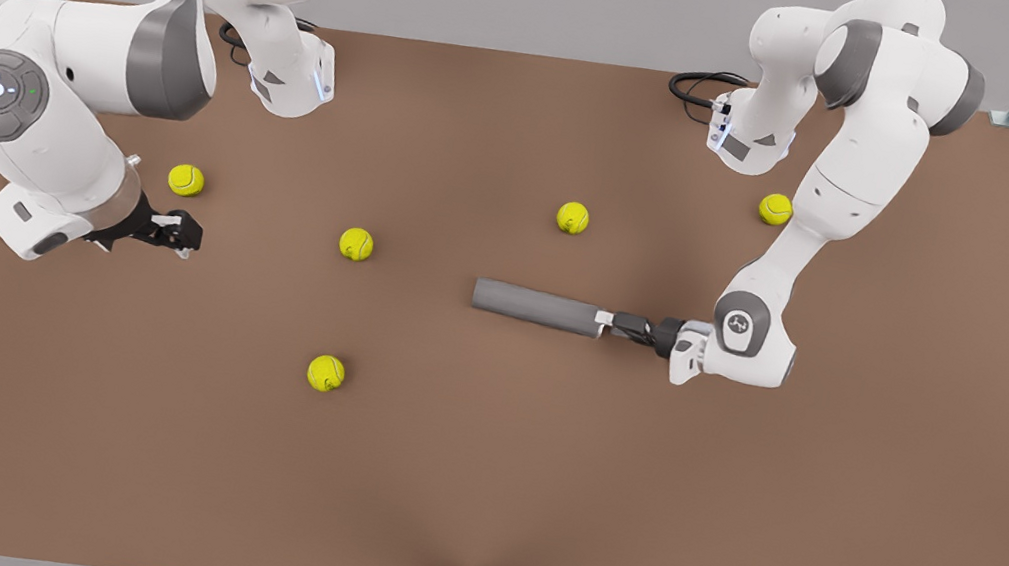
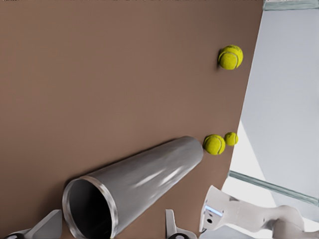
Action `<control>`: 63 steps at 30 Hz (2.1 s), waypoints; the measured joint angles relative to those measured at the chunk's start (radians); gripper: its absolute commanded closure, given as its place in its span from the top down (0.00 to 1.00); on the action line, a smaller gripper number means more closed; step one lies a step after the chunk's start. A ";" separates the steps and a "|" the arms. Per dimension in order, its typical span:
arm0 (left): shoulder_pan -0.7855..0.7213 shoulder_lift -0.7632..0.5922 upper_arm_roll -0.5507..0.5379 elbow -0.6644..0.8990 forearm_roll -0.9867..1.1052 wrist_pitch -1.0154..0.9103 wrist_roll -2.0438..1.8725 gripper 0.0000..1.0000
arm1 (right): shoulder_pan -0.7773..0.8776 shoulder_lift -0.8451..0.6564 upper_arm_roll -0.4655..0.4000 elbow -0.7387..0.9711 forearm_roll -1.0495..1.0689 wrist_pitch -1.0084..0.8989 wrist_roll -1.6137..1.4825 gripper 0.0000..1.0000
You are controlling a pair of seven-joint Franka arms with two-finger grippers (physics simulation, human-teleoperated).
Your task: Put the tennis tube upright
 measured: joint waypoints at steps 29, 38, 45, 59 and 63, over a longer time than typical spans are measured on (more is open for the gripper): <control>-0.034 0.056 -0.056 0.003 -0.069 -0.018 0.097 0.80 | -0.001 0.000 -0.002 0.002 -0.002 0.001 0.056 1.00; -0.024 0.053 -0.055 0.009 -0.059 -0.033 0.101 0.52 | 0.001 0.000 -0.002 0.003 -0.002 0.001 0.062 1.00; -0.016 0.042 -0.055 0.023 -0.026 -0.058 0.089 0.35 | 0.002 0.000 -0.002 0.003 -0.003 0.001 0.065 1.00; 0.002 -0.042 -0.049 0.045 0.051 -0.105 0.017 0.21 | 0.001 0.000 -0.002 0.003 -0.003 0.001 0.068 1.00; 0.009 -0.090 -0.041 0.052 0.089 -0.122 -0.011 0.21 | 0.004 -0.001 -0.001 0.004 -0.003 0.001 0.069 1.00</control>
